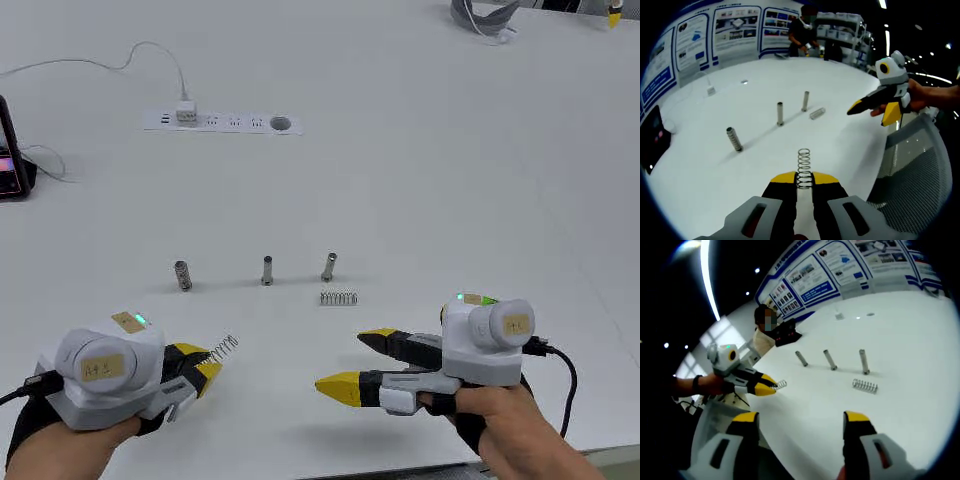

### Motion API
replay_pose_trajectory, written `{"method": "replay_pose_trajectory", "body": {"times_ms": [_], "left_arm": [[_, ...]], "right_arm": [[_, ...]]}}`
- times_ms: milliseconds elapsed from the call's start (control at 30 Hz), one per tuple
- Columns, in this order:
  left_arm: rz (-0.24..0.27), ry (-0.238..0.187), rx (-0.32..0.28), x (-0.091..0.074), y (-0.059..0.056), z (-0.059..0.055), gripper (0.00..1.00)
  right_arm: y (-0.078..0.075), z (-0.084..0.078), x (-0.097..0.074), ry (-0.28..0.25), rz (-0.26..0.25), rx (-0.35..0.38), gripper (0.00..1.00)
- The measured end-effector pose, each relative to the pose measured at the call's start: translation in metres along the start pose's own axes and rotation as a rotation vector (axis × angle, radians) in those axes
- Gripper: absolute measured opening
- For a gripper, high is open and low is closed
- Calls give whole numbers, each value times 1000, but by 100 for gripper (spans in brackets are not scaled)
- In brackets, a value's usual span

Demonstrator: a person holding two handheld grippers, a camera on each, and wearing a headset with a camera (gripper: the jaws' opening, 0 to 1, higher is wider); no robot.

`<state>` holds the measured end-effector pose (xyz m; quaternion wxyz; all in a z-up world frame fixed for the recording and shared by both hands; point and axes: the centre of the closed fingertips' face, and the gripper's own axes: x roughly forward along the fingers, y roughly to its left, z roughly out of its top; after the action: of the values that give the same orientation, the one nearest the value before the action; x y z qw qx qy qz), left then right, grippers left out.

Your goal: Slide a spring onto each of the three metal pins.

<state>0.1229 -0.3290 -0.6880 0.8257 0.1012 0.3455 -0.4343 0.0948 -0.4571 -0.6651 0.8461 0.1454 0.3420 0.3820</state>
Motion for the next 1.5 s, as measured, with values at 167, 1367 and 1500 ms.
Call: {"method": "replay_pose_trajectory", "body": {"times_ms": [167,1367,1500], "left_arm": [[-11,-6,14,-5,-11,1,11],[-185,-57,126,6,-95,32,11],[-192,-57,130,6,-97,33,11]], "right_arm": [[5,0,4,7,23,-1,68],[40,-6,11,-32,205,147,31],[45,-5,12,-38,234,165,28]]}}
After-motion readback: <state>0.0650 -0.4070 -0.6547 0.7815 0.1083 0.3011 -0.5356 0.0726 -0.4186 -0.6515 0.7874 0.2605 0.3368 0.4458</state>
